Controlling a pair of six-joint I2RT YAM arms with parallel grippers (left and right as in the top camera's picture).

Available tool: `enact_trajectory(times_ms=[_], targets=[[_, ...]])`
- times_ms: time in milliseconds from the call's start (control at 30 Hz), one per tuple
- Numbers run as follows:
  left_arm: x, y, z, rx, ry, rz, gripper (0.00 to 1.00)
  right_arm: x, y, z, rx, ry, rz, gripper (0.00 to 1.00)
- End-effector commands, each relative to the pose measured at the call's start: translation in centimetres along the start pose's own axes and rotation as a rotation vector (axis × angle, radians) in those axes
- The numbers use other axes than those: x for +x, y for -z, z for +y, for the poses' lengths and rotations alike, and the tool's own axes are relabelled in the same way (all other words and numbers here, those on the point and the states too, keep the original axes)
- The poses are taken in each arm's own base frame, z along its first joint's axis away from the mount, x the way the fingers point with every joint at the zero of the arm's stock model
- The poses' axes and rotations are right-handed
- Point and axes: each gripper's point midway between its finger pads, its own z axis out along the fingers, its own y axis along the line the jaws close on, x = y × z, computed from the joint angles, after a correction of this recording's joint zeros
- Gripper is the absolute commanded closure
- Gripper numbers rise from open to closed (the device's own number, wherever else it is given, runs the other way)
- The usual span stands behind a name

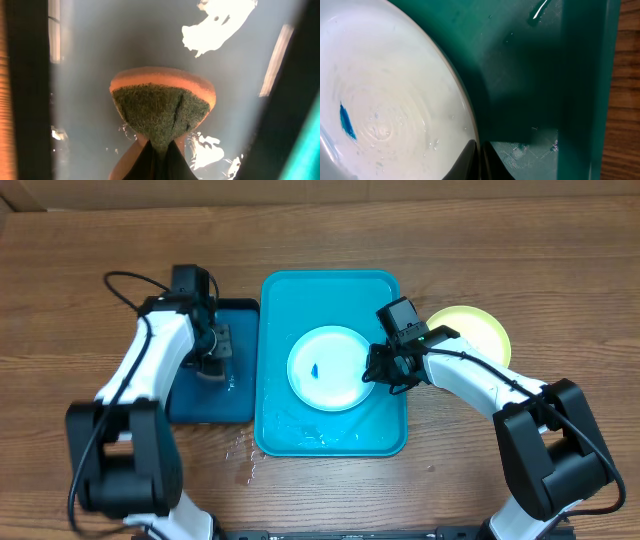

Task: Clean dirty plates on tray and stack at the side
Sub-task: 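Lift the sponge and squeeze it over the water tray, left gripper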

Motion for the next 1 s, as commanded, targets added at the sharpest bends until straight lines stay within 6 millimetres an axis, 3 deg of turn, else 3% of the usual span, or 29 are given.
enact_trajectory(times_ms=[0, 100, 200, 400, 467, 833, 867, 933, 967], targets=[[-2.7, 5.8, -0.1, 0.04, 0.037, -0.176, 0.96, -1.0, 0.9, 0.6, -0.016, 0.001, -0.035, 0.94], [-2.8, 7.6, 0.0, 0.049, 0.047, -0.222, 0.96, -1.0, 0.9, 0.6, -0.017, -0.002, -0.036, 0.88], [-2.7, 8.0, 0.0, 0.05, 0.048, -0.224, 0.96, -1.0, 0.9, 0.6, -0.016, -0.002, -0.036, 0.87], [-1.1, 5.9, 0.1, 0.039, 0.046, -0.158, 0.96, -1.0, 0.9, 0.6, -0.016, -0.002, -0.036, 0.87], [-0.6, 5.2, 0.2, 0.034, 0.045, -0.135, 0.96, -1.0, 0.9, 0.6, -0.016, -0.002, -0.036, 0.94], [0.4, 3.8, -0.2, 0.054, 0.067, -0.082, 0.96, -1.0, 0.9, 0.6, -0.017, -0.029, -0.036, 0.96], [0.5, 3.7, -0.2, 0.053, 0.067, -0.079, 0.96, -1.0, 0.9, 0.6, -0.017, -0.029, -0.036, 0.92], [0.5, 3.6, -0.2, 0.052, 0.067, -0.076, 0.96, -1.2, 1.0, 0.6, -0.02, -0.028, -0.042, 0.67], [0.5, 3.6, -0.2, 0.052, 0.067, -0.076, 0.96, -1.4, 1.0, 0.7, -0.024, -0.026, -0.049, 0.61]])
